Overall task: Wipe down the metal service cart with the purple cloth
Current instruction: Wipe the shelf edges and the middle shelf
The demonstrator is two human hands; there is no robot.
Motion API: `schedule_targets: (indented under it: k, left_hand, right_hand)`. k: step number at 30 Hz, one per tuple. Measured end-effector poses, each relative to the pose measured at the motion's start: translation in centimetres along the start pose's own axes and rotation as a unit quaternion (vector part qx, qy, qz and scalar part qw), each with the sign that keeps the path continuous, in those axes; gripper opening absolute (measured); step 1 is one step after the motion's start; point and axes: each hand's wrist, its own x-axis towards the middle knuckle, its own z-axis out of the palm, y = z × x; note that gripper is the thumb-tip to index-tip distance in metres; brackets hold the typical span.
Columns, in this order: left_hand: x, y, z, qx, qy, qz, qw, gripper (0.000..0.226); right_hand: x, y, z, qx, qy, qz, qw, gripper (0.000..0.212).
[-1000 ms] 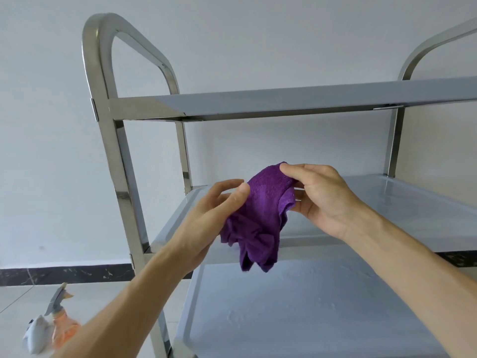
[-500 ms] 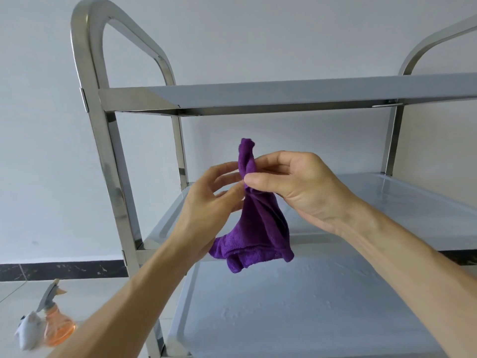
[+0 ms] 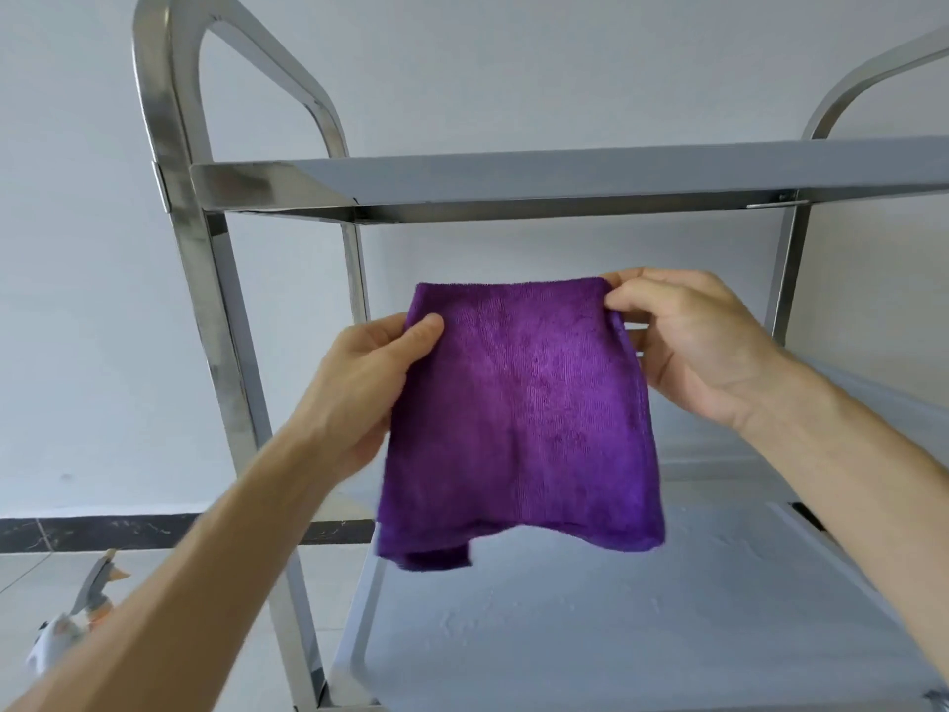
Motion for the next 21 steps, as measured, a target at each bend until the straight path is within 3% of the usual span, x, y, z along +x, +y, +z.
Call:
schedule_targets:
  k: [2,4,6,8,11,14,18,21]
  left_hand:
    - [0.5,0.9,-0.9,0.043,-0.017,-0.005,0.999,0.021]
    - [1.9,1.1,-1.4,0.197,0.043,0.04,0.979,0.018]
    - [3.2,0.7,-1.4,0.406,0.133,0.109,0.898,0.016]
    - [3.5,-0.3,-0.9,0.53,0.16,0.136,0.821,0.029]
    - [2.8,-2.5,-0.1,0.572,0.079,0.166,0.799,0.038]
    - [2.7,-3.7,1.0,0.603,0.024,0.184,0.776,0.038]
    - [3.7,-4.8,3.3,0.607,-0.071,0.071,0.788,0.056]
    - [3.2,-6.9,4.0,0.657,-0.167,-0.036,0.734,0.064]
  right_hand:
    - [0.6,0.3,-0.6,-0.008,0.023,0.006,1.0,0.021]
    - [1.9,1.4,-0.3,-0.017,0.052,0.009,0.998,0.021]
    - [3.6,3.3,0.2,-0.045,0.109,0.01,0.993,0.02]
    - [4.9,6.0,0.2,-0.187,0.147,0.011,0.971,0.019]
    - [4.0,9.2,-1.1,-0.454,0.075,0.013,0.888,0.029]
    - [2.9,10.2,-3.2,-0.562,0.025,-0.017,0.827,0.026]
    - [2.5,10.2,-4.6,-0.653,-0.029,0.063,0.754,0.042]
    - [2.3,10.3,-4.4,-0.661,-0.092,0.105,0.738,0.043]
